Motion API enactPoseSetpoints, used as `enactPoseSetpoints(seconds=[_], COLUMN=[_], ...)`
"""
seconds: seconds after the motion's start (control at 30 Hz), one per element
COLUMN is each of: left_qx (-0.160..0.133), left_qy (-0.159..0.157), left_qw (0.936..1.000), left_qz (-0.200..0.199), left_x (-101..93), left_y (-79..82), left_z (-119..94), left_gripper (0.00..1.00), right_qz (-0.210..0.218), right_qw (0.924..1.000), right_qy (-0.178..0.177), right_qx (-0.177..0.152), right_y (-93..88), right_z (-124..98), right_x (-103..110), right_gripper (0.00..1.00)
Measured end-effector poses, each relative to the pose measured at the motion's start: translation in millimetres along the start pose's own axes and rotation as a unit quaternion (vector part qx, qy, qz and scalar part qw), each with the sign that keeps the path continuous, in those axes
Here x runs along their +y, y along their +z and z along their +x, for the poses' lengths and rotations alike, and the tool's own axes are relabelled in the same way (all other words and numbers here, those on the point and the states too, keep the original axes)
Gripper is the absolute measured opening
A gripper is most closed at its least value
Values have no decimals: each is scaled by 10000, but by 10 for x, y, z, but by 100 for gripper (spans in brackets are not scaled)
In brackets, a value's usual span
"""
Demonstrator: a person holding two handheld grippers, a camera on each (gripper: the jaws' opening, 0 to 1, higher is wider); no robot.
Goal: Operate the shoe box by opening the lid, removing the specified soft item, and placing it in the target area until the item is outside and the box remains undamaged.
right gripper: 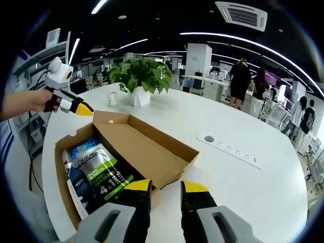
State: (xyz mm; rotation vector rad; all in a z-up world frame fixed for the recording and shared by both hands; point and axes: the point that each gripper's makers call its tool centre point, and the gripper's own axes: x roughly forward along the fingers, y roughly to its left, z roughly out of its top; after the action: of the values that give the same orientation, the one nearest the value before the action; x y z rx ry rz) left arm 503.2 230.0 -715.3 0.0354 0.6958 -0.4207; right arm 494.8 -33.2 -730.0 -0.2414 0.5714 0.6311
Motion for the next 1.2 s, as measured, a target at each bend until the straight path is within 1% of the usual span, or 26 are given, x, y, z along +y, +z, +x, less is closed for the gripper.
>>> enactPoseSetpoints(seconds=[0.1,0.27,0.4,0.53,0.67,0.77,0.83,1.03,1.2], left_qx=[19,93,198,226,313,381,416,531,620], left_qy=[-69,-172,-280,-347,-448,-537,-591,-778,-844], left_qw=[10000,9998,9994,9991,9984,9977,9973,9952,9940], left_qz=[5,12,-47,-103,-136,-170,-162,-256,-326], left_x=[-57,-191,-297,-367,-450,-537,-543,-675,-766], left_y=[-6,-76,-170,-242,-329,-389,-410,-538,-647], left_z=[7,-4,-14,-29,-31,-40,-28,-17,-22], left_gripper=[20,21,24,27,28,29,30,32,32], right_qz=[36,79,133,193,185,183,173,153,145], right_qw=[10000,9999,9997,9993,9989,9985,9982,9976,9970], right_qy=[25,94,186,310,412,493,554,645,735], right_qx=[-26,-55,-81,-106,-106,-128,-155,-175,-201], right_y=[-15,-46,-74,-111,-148,-161,-165,-200,-219], right_z=[-35,-92,-153,-194,-226,-261,-284,-336,-361], right_x=[13,39,94,163,238,295,335,423,493], right_gripper=[21,25,28,32,35,35,36,38,41])
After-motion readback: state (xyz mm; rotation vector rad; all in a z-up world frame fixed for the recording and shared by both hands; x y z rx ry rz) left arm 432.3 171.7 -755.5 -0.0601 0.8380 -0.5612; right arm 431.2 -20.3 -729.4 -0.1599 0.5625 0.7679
